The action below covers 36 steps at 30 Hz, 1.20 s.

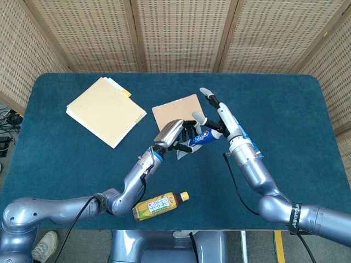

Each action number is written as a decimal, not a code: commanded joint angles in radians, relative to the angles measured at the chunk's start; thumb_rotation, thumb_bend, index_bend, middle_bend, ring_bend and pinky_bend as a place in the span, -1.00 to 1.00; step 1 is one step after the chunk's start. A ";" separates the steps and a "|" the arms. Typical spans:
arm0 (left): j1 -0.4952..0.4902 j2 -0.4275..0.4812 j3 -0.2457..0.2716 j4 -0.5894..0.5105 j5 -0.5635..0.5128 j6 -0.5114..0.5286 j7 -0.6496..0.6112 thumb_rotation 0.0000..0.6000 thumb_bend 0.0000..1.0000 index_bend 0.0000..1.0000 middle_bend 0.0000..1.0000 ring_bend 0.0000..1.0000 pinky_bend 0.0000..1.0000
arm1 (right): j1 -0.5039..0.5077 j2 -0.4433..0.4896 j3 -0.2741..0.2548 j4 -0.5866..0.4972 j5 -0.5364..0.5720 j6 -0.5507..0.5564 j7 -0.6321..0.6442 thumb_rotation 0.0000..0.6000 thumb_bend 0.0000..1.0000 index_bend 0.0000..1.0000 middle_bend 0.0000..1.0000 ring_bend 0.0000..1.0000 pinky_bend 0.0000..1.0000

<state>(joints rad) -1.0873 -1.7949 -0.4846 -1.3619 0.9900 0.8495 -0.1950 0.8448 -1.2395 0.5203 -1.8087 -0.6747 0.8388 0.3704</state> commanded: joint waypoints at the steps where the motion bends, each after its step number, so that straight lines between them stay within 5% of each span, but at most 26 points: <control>1: 0.004 0.006 0.005 0.001 -0.001 0.002 0.007 1.00 0.25 0.48 0.12 0.10 0.23 | -0.004 0.005 0.004 0.006 -0.009 0.008 -0.005 -0.67 -1.00 -1.00 -1.00 -1.00 -1.00; 11: 0.060 0.092 0.077 0.009 0.039 0.001 0.051 1.00 0.25 0.48 0.12 0.10 0.23 | -0.048 0.112 0.014 0.041 -0.045 -0.001 -0.029 -0.68 -1.00 -1.00 -1.00 -1.00 -1.00; 17: 0.112 0.198 0.202 0.009 0.139 0.011 0.170 1.00 0.25 0.48 0.12 0.10 0.23 | -0.107 0.206 -0.080 0.087 -0.137 0.003 -0.142 -0.72 -1.00 -1.00 -1.00 -1.00 -1.00; 19: 0.135 0.217 0.238 0.010 0.166 0.030 0.200 1.00 0.25 0.48 0.12 0.10 0.23 | -0.136 0.219 -0.119 0.105 -0.200 0.032 -0.178 -0.44 -1.00 -1.00 -1.00 -1.00 -1.00; 21: 0.159 0.232 0.280 0.023 0.187 0.044 0.241 1.00 0.25 0.48 0.12 0.10 0.23 | -0.168 0.228 -0.176 0.141 -0.279 0.074 -0.246 0.19 -1.00 -1.00 -1.00 -1.00 -1.00; 24: 0.190 0.235 0.315 0.038 0.205 0.066 0.259 1.00 0.25 0.47 0.12 0.10 0.23 | -0.212 0.221 -0.250 0.200 -0.393 0.152 -0.335 0.81 -1.00 -1.00 -1.00 -1.00 -1.00; 27: 0.214 0.232 0.340 0.056 0.226 0.079 0.253 1.00 0.20 0.42 0.09 0.09 0.20 | -0.257 0.209 -0.296 0.238 -0.462 0.212 -0.362 1.00 -1.00 -1.00 -1.00 -1.00 -1.00; 31: 0.237 0.244 0.360 0.054 0.227 0.054 0.222 1.00 0.03 0.12 -0.17 -0.10 0.02 | -0.310 0.192 -0.337 0.275 -0.526 0.272 -0.352 1.00 -1.00 -1.00 -1.00 -1.00 -1.00; 36: 0.266 0.268 0.374 0.020 0.209 0.042 0.226 1.00 -0.87 -0.71 -0.89 -0.83 -0.50 | -0.363 0.175 -0.373 0.319 -0.595 0.333 -0.326 1.00 -1.00 -1.00 -1.00 -1.00 -1.00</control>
<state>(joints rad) -0.8274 -1.5332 -0.1139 -1.3335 1.2039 0.8930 0.0270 0.4985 -1.0557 0.1612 -1.5022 -1.2509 1.1563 0.0344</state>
